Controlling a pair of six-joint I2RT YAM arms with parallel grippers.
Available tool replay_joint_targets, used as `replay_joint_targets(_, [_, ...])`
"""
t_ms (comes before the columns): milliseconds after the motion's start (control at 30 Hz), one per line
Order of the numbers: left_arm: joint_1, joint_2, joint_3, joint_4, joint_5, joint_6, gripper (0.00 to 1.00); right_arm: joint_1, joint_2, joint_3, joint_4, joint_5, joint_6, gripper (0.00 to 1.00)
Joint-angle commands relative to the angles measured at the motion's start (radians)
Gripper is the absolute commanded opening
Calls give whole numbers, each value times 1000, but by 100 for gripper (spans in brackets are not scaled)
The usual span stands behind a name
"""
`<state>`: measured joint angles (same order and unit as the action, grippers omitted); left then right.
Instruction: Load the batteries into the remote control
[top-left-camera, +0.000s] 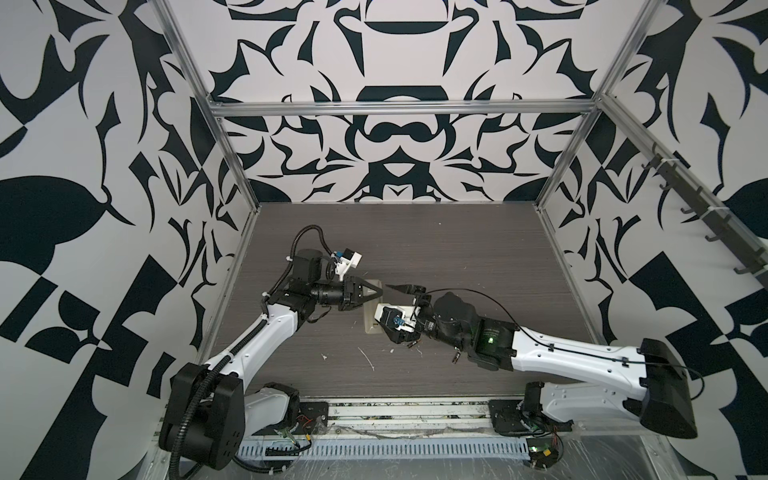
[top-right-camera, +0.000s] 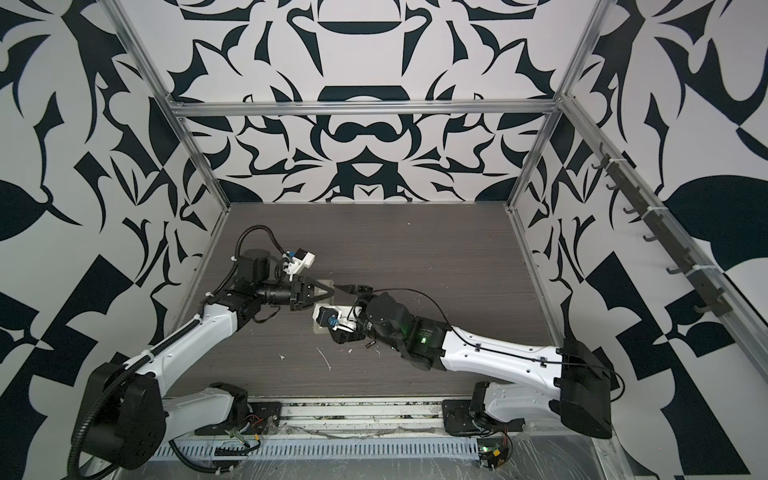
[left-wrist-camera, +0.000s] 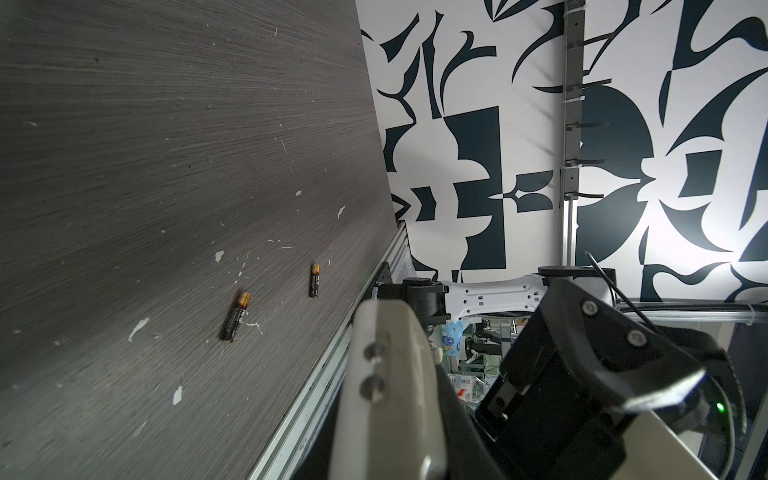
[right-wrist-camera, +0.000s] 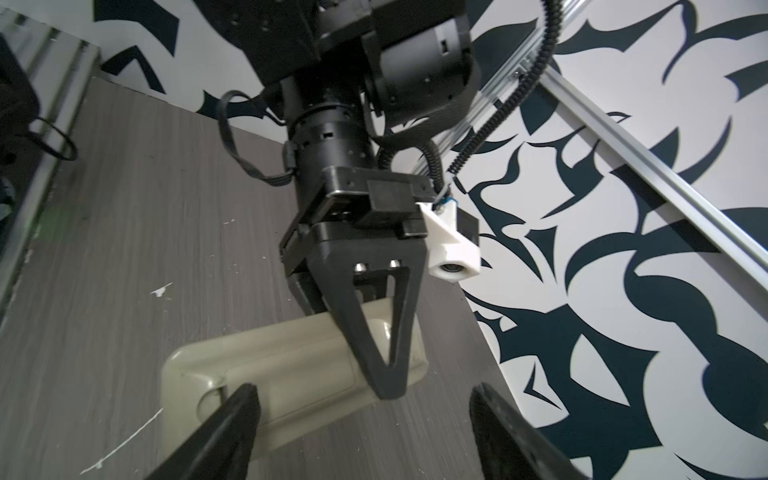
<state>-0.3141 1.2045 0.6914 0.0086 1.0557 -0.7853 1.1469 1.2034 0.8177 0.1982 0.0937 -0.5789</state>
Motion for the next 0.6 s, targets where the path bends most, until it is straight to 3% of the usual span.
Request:
replay_joint_targets(0, [4,-18,-12,-18,20,11,0,0,-3,62,-71,-82,19,84])
replay_joint_targets(567, [4,-16,-8,-21,25,15,0,-1,52,76,-44,-22,-2,84])
